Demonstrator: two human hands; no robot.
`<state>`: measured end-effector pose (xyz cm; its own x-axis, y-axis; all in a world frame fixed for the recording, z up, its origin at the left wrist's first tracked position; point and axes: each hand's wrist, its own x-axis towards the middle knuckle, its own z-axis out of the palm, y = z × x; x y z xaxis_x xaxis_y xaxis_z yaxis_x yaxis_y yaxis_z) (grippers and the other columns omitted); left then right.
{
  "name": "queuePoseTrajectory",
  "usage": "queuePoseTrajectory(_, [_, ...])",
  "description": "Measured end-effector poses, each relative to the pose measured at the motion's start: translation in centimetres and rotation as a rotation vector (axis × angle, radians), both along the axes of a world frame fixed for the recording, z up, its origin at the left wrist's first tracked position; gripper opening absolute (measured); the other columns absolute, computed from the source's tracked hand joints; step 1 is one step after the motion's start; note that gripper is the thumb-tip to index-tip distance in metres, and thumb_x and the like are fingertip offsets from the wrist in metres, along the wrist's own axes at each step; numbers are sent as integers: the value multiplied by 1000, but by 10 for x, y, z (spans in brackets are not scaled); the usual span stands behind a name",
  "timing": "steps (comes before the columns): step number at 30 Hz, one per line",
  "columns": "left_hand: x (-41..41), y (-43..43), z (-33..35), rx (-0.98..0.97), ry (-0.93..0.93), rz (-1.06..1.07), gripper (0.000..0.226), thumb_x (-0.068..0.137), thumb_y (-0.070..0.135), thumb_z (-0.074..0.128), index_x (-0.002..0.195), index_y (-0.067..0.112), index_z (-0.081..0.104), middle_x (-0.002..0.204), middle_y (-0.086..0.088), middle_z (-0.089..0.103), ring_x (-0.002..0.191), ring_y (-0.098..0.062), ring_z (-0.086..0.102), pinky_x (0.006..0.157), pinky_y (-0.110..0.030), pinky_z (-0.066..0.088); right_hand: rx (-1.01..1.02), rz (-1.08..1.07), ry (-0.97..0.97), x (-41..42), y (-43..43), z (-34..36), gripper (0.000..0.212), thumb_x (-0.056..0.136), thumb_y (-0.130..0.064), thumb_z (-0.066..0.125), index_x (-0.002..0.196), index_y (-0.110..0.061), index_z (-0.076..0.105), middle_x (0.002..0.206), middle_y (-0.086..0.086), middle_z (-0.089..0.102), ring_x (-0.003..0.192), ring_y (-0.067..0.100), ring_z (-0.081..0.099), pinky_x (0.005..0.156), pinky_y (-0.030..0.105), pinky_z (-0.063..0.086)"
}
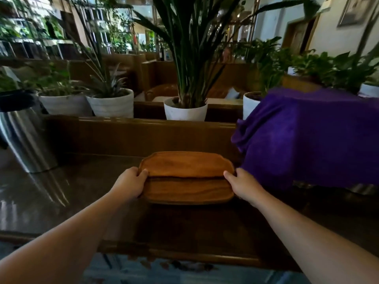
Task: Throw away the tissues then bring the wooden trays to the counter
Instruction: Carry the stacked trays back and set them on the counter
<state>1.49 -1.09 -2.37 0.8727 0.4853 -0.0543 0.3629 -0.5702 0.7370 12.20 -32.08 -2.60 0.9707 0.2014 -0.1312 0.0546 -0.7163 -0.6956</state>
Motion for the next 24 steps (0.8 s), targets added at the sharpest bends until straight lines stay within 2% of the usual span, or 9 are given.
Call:
queuePoseTrajectory(3, [28,20,-16,21,62,-51,29,96,43,42,84,21,57,70,-3,67,50,-11,63,38,-20,42,-114,-10,6,22,16,-9,49,93,-57,37,117,-17,53,105,3,58,97,24,57,87,43,47])
queuePoseTrajectory(7, [58,38,-32,108,130,-98,26,96,43,40,76,29,47,75,1,62,63,-10,60,46,-21,38,-232,-30,-11,35,33,-24,46,95,-56,34,110,-18,54,93,0,54,82,20,51,72,36,38])
queuePoseTrajectory(11, [79,46,-38,179,174,-128,29,97,43,37,73,29,42,73,3,56,63,-7,54,47,-21,34,-275,-29,-4,45,42,-28,45,95,-56,33,102,-19,58,90,0,60,78,17,57,66,36,41])
queuePoseTrajectory(15, [89,54,-45,231,202,-192,30,98,42,32,91,20,50,77,3,54,67,-9,52,59,-26,40,-400,-32,-22,51,52,-31,44,94,-59,30,94,-22,55,86,-1,60,73,16,57,56,34,36])
queuePoseTrajectory(19, [90,53,-38,372,289,-319,34,101,34,28,111,11,51,105,-11,60,91,-22,60,82,-38,52,-481,-27,-41,55,55,-31,45,93,-60,28,98,-22,52,85,-3,58,69,13,52,52,33,30])
queuePoseTrajectory(24, [90,51,-31,645,397,-498,28,100,25,33,119,11,49,113,-12,54,94,-23,59,85,-39,54,-494,2,-16,61,54,-31,48,94,-59,28,103,-19,53,84,-2,58,70,15,57,54,32,39])
